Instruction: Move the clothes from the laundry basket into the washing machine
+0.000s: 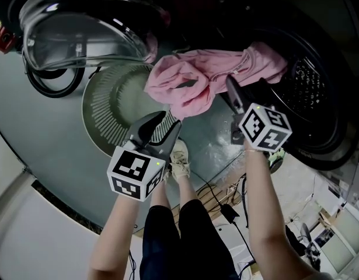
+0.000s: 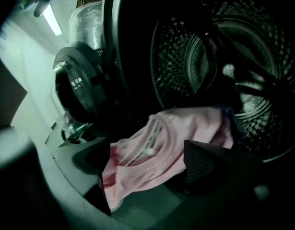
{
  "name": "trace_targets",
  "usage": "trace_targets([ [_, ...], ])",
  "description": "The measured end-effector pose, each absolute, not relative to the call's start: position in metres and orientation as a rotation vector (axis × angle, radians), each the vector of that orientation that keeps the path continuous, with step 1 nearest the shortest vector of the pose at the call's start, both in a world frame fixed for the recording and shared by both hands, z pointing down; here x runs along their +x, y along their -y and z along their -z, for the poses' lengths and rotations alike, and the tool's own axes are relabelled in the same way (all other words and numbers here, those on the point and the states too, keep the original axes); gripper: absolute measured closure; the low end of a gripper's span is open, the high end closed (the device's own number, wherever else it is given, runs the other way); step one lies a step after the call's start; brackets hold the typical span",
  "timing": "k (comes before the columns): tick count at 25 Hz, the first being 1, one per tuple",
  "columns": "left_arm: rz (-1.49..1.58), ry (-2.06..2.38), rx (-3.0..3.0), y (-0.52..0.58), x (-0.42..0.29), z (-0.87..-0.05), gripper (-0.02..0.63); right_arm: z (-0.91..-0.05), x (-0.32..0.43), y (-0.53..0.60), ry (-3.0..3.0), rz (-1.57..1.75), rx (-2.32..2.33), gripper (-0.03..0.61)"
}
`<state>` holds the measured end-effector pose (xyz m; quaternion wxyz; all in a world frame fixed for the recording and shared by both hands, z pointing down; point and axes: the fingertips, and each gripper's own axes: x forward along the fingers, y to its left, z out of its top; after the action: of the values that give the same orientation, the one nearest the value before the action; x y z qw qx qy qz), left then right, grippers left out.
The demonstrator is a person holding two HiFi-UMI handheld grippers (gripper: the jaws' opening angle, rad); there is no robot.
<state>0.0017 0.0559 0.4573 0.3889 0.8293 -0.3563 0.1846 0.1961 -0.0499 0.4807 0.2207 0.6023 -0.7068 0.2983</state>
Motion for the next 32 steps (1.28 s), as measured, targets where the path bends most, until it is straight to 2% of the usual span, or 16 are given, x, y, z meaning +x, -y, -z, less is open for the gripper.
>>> trace_targets([
  [2,-0.461,0.917,2.106,-0.054,0.0,-0.457,0.462,-0.508,0.155,0.027,1.958,-0.953,1.538,0.052],
  [4,-0.454,0.923,2.102,-0.053,-0.002,-0.457,0.462,-0.537,0.13,0.011,1.904,-1.08,1.488,0.035],
  [8,-0.442,0.926,2.1,-0.054,-0.005,-0.459,0.462,-0.574,0.11,0.003,1.784,-1.249,1.482,0.051],
  [9,-0.437,0.928,2.099,-0.055,-0.006,-0.459,0.462,-0.577,0.108,0.005,1.781,-1.263,1.467,0.099],
  [10,-0.431,0.932,2.097,-0.056,-0.007,-0.459,0.462,-0.579,0.107,0.008,1.783,-1.269,1.45,0.182],
  [11,-0.424,0.936,2.093,-0.056,-0.008,-0.459,0.462,-0.579,0.107,0.01,1.787,-1.264,1.435,0.281],
  [12,-0.416,0.941,2.087,-0.057,-0.009,-0.459,0.462,-0.578,0.108,0.013,1.793,-1.249,1.422,0.417],
  [13,-0.408,0.944,2.081,-0.058,-0.01,-0.459,0.462,-0.576,0.109,0.015,1.805,-1.227,1.408,0.475],
  [20,-0.379,0.939,2.066,-0.065,-0.003,-0.456,0.462,-0.513,0.157,0.053,1.884,-0.861,1.562,0.502],
  [32,-0.346,0.931,2.096,-0.054,0.003,-0.445,0.463,-0.444,0.288,0.11,1.649,-0.542,2.012,0.5],
])
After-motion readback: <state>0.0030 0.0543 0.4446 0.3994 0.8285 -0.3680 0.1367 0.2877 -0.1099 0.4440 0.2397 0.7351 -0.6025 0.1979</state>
